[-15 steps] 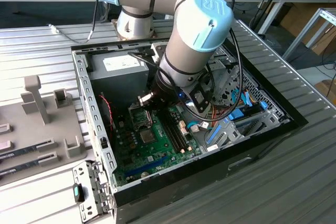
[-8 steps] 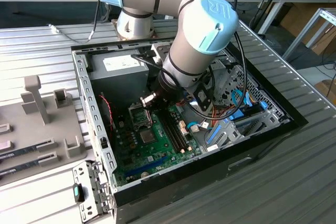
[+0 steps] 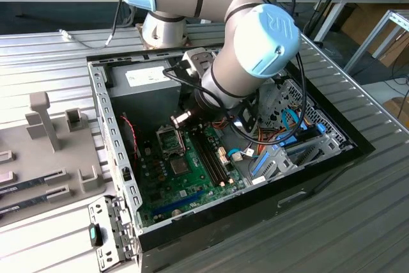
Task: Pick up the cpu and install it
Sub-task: 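Close the cpu cover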
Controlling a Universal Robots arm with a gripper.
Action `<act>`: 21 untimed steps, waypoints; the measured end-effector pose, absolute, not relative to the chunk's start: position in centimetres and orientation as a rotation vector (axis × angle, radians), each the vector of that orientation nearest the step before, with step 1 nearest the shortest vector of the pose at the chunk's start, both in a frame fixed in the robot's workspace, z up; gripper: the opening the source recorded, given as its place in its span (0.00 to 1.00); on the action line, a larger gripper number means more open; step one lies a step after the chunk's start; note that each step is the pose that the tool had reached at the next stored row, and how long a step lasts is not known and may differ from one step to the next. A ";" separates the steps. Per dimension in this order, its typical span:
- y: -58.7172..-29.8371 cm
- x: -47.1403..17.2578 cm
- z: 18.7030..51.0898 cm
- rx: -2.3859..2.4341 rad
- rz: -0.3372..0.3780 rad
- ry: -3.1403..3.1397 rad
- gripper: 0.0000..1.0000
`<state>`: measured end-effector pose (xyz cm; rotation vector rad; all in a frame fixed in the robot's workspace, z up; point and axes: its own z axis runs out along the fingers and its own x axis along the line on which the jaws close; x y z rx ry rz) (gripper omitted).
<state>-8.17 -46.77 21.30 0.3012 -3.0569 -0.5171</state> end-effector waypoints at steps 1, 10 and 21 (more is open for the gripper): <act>-46.8 -8.2 21.3 0.327 -0.525 -3.050 0.11; -46.5 -7.6 20.9 0.459 -0.572 -3.008 0.11; -45.8 -7.4 19.9 0.564 -0.584 -2.975 0.11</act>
